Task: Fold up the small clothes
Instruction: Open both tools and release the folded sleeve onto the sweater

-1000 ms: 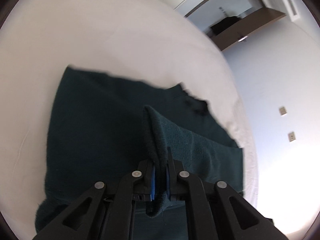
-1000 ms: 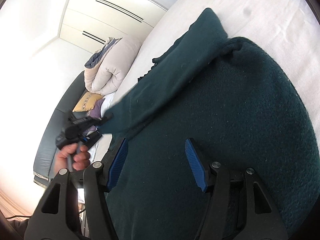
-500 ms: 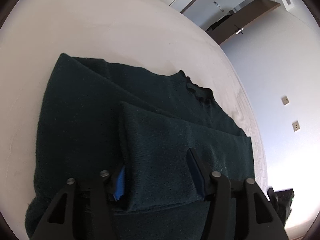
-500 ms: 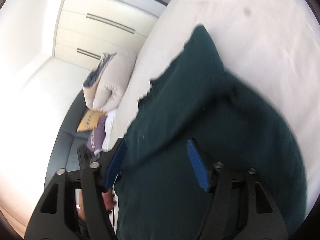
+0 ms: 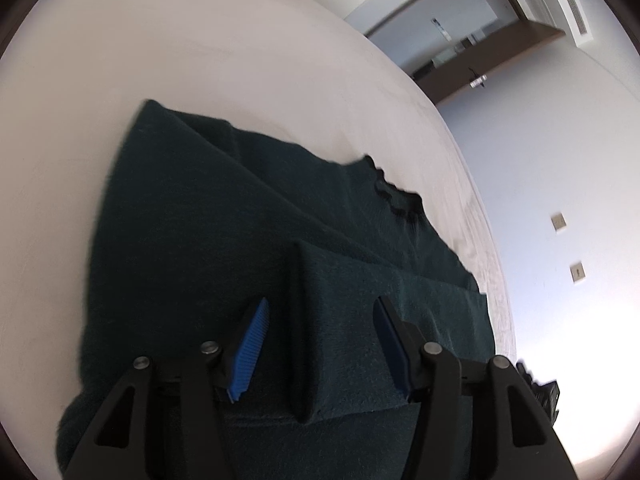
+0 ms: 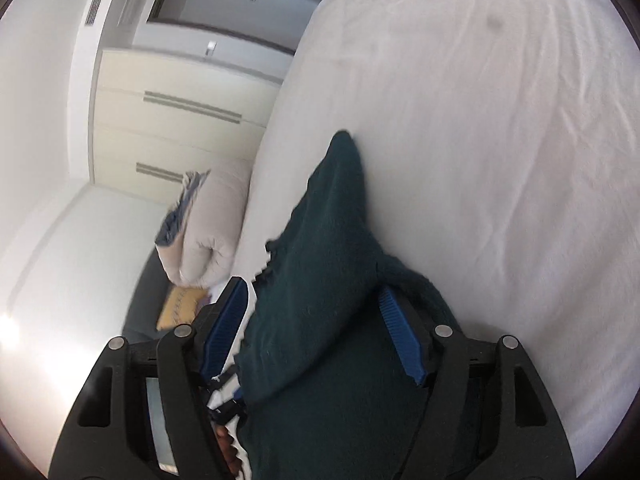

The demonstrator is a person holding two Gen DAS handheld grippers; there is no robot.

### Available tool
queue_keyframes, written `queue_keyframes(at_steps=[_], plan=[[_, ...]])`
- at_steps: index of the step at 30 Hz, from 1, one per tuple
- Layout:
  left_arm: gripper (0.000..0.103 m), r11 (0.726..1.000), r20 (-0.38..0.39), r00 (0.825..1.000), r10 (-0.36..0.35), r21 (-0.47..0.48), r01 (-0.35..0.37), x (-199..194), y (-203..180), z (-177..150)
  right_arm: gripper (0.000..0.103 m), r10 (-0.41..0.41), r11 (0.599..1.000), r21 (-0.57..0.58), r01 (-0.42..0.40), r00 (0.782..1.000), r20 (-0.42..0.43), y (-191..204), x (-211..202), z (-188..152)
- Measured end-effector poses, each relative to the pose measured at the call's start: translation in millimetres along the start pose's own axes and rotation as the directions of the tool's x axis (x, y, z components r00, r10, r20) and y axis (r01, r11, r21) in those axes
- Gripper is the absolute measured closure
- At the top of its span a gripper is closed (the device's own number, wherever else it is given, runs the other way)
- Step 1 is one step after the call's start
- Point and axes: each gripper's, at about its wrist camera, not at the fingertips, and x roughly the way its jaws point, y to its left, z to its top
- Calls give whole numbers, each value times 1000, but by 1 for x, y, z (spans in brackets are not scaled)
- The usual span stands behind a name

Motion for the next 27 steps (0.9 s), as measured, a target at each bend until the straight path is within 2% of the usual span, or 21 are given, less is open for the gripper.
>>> queue_keyframes(at_steps=[2,6,8,11,13,17,20,23,24,25,27], plan=[[42,1000,42,999,19,-20,-18,-13,1,-1,36,-17,999,-29,15,999,-41,2,-3,-2],[32,996,168,984,65,45,-74,-45,-14,-4,36,-34,997,-69,28,995,-93,4,-15,-1],[29,993,188,982,35,106,-56,-50,-27,-8,36,-1,997,-76,-6,995,-98,8,-23,3],[28,976,140,990,0,218,-31,-39,-51,-19,36,57,994,-92,-62,997,-50,21,-39,21],[28,959,116,993,5,282,-38,-26,-64,-27,36,93,993,-71,-91,995,24,24,-55,41],[28,948,77,997,-2,318,-22,-2,-69,-35,36,73,996,-51,-68,992,104,14,-76,70],[28,943,65,996,65,323,-82,14,-63,-36,36,64,997,-52,-60,995,76,7,-70,77],[29,946,54,995,89,307,-101,22,-50,-37,36,71,995,-72,-68,996,44,11,-52,82],[29,944,58,994,92,313,-105,23,-47,-36,36,78,995,-72,-76,996,34,32,-38,83],[29,940,63,993,100,322,-115,22,-45,-37,36,97,993,-72,-96,995,14,31,-27,84],[30,926,86,980,178,321,-197,25,-38,-35,36,134,989,-63,-136,990,-36,28,-1,89]])
